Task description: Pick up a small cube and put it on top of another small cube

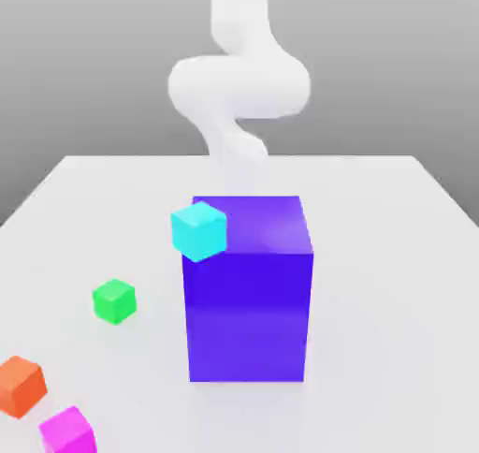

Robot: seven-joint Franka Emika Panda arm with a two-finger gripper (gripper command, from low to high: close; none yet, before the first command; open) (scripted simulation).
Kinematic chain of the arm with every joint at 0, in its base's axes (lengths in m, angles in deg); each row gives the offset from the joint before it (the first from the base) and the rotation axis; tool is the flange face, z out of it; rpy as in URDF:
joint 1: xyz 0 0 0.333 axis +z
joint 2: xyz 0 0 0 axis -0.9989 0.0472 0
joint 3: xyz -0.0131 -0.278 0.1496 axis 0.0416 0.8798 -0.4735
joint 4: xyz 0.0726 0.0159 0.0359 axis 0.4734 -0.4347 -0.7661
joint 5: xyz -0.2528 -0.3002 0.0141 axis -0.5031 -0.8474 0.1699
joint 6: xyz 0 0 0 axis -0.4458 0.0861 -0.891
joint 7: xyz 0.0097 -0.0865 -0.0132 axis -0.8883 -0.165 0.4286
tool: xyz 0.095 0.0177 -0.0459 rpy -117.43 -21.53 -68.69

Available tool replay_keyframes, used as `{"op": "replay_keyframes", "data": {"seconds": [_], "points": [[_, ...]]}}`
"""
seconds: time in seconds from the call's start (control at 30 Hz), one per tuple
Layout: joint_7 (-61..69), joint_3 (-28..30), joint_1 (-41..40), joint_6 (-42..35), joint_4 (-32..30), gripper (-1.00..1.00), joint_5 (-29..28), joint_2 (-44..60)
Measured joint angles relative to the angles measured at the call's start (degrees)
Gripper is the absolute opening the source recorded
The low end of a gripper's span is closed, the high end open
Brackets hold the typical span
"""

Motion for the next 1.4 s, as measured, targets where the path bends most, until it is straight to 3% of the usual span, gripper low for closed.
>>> {"op": "replay_keyframes", "data": {"seconds": [0.33,0.57,0.8,1.07,1.2,1.23,1.4], "points": [[24.7,13.7,7.7,4.6,0.8,0.00,8.3,20.8],[43.4,19.5,8.9,7.4,1.4,0.00,16.2,35.7],[59.8,19.6,5.0,10.8,1.8,0.00,21.1,49.7],[72.7,19.8,0.2,16.8,1.8,0.00,18.6,63.2],[77.1,15.3,-3.9,22.7,3.7,0.00,22.5,71.5],[77.6,14.5,-4.5,23.5,4.0,-1.00,23.2,72.6],[77.6,14.5,-4.5,23.3,4.0,-1.00,23.2,72.6]]}}
